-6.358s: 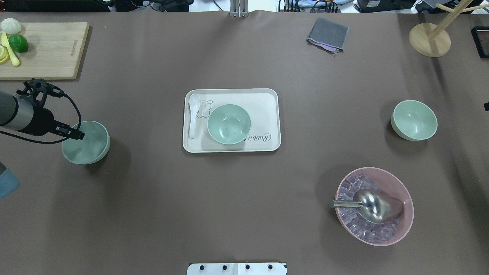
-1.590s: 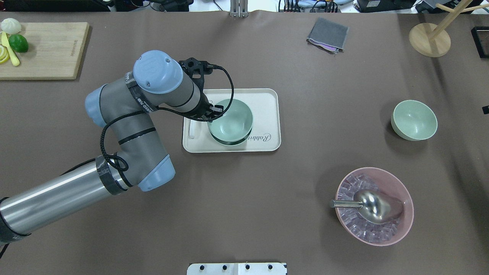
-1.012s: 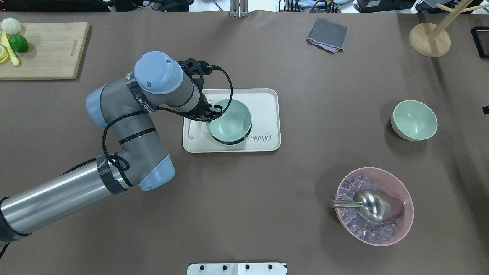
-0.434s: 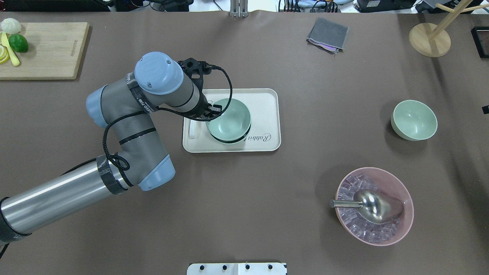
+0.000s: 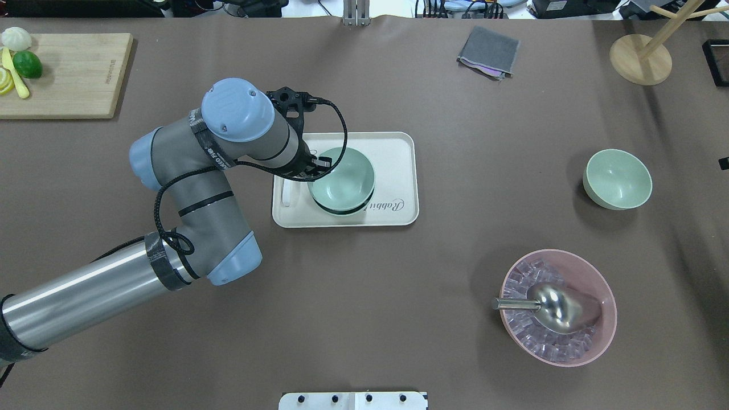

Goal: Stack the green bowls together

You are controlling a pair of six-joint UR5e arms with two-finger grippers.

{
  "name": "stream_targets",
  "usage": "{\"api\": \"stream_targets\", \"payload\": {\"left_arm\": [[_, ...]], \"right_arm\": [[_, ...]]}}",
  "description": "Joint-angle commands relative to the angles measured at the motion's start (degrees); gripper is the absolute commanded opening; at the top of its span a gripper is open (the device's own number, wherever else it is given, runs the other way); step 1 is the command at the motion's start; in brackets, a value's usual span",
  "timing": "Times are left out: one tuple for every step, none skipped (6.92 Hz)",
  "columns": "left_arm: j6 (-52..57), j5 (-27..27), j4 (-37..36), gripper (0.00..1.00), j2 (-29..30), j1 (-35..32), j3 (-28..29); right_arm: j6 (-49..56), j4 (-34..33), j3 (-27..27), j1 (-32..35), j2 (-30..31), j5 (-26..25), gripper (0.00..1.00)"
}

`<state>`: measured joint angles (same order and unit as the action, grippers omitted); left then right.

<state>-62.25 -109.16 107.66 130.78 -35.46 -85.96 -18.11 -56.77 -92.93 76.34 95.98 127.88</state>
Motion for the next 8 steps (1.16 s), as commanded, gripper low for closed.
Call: {"api": "stream_targets", "payload": {"left_arm": [[-0.2,0.0,0.0,0.00,0.0,0.0,0.0],[-0.2,0.0,0.0,0.02,0.0,0.0,0.0],[-0.2,0.0,0.1,0.27,0.0,0.1,0.0],[0.0,0.0,0.2,0.45,0.0,0.0,0.0],[0.1,0.0,0.3,0.67,0.0,0.0,0.0],[0.5,0.0,0.3,0.94,0.1,-0.1,-0.4],[2.2,-0.5,-0.3,0.98,0.0,-1.4,-1.8],[3.2,-3.9,-0.4,0.98,-1.2,-3.6,-2.5]], "right_arm": [[0.0,0.0,0.0,0.0,0.0,0.0,1.00],[0.0,0.0,0.0,0.0,0.0,0.0,1.00],[0.0,0.0,0.0,0.0,0.0,0.0,1.00],[0.0,0.0,0.0,0.0,0.0,0.0,1.00],[0.0,0.0,0.0,0.0,0.0,0.1,1.00],[0.0,0.0,0.0,0.0,0.0,0.1,1.00],[0.0,0.0,-0.1,0.0,0.0,0.2,1.00],[-0.1,0.0,-0.1,-0.1,-0.1,0.3,1.00]]}}
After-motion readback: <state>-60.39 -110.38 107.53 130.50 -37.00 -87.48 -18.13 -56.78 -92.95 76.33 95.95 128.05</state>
